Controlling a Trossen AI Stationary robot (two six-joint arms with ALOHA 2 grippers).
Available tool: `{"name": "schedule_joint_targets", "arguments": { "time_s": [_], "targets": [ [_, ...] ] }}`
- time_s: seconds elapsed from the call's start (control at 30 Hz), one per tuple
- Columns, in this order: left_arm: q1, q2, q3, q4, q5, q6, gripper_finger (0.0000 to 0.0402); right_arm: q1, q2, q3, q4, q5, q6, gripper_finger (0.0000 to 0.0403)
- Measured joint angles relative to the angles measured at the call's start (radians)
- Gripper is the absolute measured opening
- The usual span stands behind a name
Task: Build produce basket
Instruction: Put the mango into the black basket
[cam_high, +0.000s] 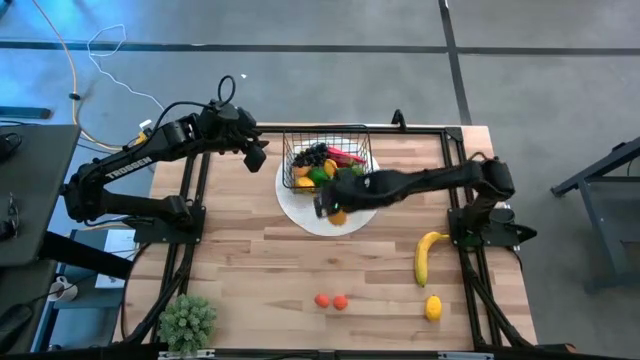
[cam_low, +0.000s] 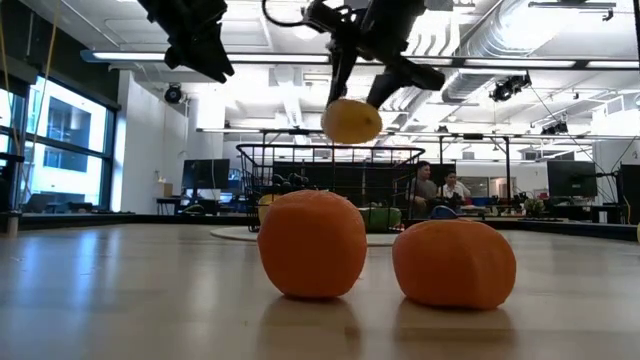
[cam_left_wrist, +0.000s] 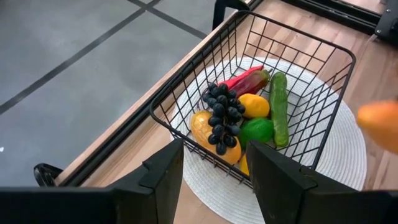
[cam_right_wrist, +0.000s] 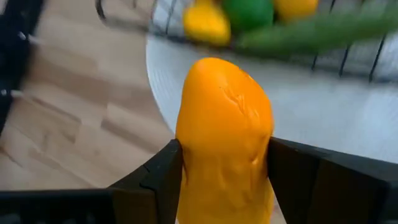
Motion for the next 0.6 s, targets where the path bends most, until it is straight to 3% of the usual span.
{"name": "schedule_joint_targets", "arguments": {
  "time_s": [0.33,0.6],
  "targets": [
    [0.000,0.000,0.000,0.000,0.000,-0.053,0.0165,-0.230,-0.098,0.002,0.051,0.020,-0.494,0.0171],
    [0.000,0.001,0.000,0.000,0.000,-0.079,0.0165,-0.402,-0.067,0.002,0.085,-0.008,-1.085,0.0171]
  ]
}}
